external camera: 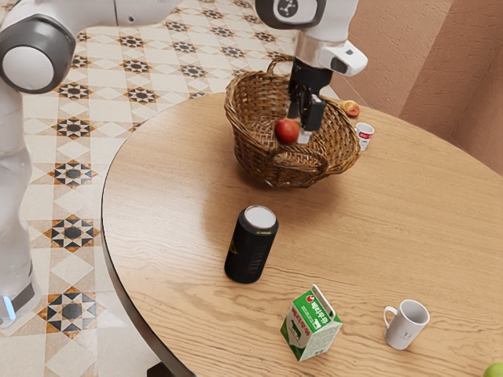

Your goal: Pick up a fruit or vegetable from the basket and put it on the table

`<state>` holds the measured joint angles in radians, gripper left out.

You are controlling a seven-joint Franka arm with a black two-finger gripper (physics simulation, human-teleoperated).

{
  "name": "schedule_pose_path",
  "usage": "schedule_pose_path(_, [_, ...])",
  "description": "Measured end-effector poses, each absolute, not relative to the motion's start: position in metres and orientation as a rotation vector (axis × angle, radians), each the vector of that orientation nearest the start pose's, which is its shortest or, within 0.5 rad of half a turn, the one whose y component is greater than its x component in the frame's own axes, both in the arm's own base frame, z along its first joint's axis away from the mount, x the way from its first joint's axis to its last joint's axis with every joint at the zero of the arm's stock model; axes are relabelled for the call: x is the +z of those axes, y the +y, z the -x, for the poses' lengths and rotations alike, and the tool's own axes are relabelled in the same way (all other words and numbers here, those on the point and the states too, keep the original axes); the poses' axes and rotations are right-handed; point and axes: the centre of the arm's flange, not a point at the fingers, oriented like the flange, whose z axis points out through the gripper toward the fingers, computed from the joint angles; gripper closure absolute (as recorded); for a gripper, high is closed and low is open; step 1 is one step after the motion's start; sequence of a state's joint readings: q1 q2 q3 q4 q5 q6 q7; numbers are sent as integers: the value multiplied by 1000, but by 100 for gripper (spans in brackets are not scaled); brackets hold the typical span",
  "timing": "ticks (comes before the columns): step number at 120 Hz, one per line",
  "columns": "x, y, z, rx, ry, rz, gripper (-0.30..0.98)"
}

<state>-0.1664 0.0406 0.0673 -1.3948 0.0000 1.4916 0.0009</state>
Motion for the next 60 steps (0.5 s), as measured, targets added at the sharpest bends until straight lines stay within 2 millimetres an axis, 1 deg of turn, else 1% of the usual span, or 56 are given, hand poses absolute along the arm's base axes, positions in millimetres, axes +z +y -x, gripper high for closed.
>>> schedule_pose_path(10, [677,-52,-556,-90,146,3137,0])
schedule_pose_path(24, [677,-41,-557,-92,112,3148,0])
schedule_pose_path(26, [681,-39,-557,-103,106,3150,0])
schedule_pose_path(34, [706,-30,-554,-182,79,3142,0])
schedule_pose_path(38, [711,-22,-555,-201,55,3134,0])
schedule_pose_path(41, [709,-13,-559,-205,26,3128,0])
schedule_pose_path(45, [704,6,-565,-201,-33,3117,0])
schedule_pose_path(48, [698,29,-571,-194,-99,3107,0])
schedule_pose_path(52, [681,71,-581,-171,-213,3089,0])
schedule_pose_path(57, [661,128,-588,-154,-357,3070,0])
schedule_pose_path(60, [652,153,-591,-153,-415,3061,0])
